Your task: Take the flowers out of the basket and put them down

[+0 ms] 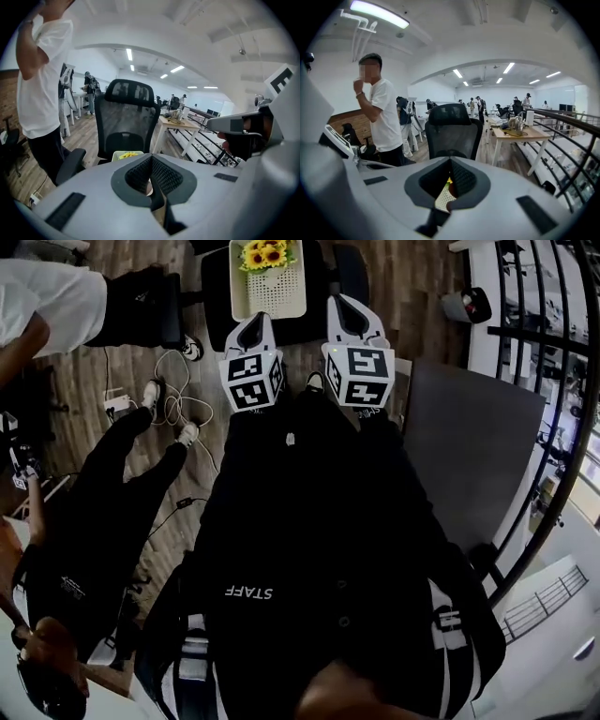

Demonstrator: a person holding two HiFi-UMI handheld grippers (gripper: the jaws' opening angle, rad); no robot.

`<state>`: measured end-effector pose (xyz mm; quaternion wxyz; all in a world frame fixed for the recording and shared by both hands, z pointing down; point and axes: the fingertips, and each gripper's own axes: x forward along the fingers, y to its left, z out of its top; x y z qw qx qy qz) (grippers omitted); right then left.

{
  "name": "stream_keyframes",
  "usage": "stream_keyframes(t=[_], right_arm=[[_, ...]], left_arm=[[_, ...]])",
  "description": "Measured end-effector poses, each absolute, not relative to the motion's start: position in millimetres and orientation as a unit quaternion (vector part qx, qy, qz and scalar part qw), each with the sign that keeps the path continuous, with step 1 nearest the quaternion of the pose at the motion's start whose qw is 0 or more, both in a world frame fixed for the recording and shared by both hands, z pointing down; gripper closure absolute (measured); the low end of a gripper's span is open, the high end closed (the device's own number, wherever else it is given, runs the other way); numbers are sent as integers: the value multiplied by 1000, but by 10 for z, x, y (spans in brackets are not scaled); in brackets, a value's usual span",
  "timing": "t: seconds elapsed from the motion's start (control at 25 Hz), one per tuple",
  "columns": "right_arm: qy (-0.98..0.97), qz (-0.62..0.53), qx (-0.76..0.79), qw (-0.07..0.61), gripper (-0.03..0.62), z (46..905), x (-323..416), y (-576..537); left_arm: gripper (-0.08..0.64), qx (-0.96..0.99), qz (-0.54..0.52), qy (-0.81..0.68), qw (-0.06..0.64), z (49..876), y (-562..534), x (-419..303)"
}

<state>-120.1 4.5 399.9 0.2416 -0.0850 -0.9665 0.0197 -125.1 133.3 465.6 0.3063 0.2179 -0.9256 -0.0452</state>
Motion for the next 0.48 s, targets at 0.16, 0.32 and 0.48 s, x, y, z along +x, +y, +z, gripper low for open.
stream_keyframes(t=[0.16,0.32,0.48], right_arm=[[-965,36,-77,248,580,4303,-1410,75],[-961,38,-85,260,580,4694,-1621,139],[-958,35,-92,270,580,5213,-1870,150]], left_arm=[[561,212,-48,-920,326,4986,1338,-1483],[561,204,-49,-917,339,5362,1336,-1669],[561,196,-54,-916,346,5828,1329,-1915]])
